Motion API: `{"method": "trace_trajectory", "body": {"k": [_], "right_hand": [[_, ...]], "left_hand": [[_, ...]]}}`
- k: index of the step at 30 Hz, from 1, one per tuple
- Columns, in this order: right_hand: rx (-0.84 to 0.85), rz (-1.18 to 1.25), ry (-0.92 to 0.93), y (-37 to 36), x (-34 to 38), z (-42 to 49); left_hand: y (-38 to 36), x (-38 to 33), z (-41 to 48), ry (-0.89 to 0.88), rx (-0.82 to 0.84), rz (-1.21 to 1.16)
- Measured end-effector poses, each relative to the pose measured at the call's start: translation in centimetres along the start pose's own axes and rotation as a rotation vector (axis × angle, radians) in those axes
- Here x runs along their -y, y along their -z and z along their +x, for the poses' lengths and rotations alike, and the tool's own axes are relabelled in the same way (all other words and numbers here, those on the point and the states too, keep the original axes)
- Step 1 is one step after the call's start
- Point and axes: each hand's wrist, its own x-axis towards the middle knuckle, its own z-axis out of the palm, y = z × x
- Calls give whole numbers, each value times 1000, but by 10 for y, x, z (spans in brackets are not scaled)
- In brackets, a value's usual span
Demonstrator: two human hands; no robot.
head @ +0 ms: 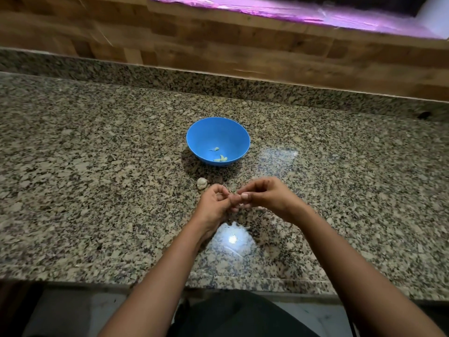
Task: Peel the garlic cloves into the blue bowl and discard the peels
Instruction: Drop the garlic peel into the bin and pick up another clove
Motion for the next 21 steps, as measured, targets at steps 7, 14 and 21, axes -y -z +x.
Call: {"method": "trace_trajectory", "body": {"k": [7,14,21], "right_hand": [[-64,-86,0,-1,-15,-8],[-193,-106,-62,1,-36,-13],[-155,-235,-201,-1,-36,-12]], "left_hand": [[-4,13,-12,-110,-44,204],[6,47,-33,-370,57,1332],[7,47,-30,-381,131,1744]]}}
